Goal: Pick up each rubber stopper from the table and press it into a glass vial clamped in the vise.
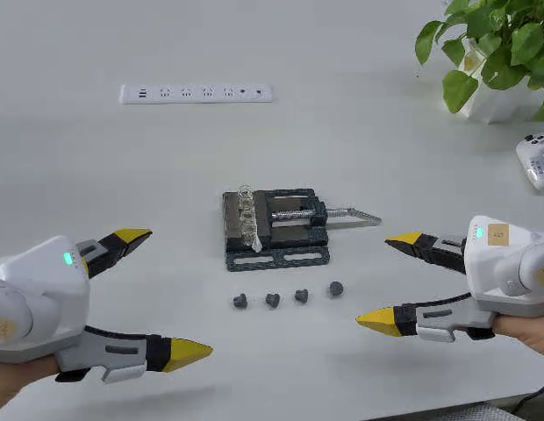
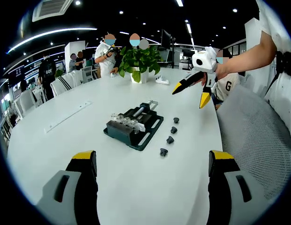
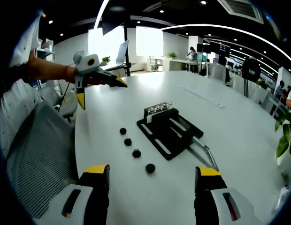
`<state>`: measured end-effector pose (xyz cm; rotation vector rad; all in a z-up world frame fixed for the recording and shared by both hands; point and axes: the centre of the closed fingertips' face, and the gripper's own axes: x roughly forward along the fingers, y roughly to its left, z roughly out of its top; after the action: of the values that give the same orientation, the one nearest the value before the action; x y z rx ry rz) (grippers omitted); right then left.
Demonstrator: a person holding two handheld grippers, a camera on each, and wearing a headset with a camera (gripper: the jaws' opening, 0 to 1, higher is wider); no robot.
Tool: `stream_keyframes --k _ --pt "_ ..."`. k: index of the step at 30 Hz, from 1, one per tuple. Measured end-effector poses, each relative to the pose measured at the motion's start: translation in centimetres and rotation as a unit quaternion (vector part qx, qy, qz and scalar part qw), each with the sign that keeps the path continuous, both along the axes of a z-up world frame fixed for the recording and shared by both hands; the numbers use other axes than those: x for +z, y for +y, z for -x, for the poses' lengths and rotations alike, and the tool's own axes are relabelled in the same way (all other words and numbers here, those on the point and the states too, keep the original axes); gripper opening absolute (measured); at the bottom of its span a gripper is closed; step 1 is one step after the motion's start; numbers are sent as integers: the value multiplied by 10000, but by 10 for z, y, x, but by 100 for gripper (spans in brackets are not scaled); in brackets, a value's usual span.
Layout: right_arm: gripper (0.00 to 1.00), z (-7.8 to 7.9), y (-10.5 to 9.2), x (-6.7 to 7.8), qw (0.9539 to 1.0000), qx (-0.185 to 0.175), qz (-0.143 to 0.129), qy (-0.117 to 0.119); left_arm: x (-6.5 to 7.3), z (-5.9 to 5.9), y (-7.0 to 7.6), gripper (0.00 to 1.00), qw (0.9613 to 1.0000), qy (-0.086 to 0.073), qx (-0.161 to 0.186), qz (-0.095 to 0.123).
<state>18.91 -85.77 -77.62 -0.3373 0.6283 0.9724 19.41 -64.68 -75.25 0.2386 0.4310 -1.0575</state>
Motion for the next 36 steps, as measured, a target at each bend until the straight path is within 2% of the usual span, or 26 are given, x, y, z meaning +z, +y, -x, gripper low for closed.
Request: stream_keyframes --k 20,36 --pt "67 -12 9 6 9999 153 73 -6 -1 -5 -2 99 10000 10 -43 23" --pt "57 -19 26 4 9973 634 355 136 1 -8 -4 99 10000 1 -28 72"
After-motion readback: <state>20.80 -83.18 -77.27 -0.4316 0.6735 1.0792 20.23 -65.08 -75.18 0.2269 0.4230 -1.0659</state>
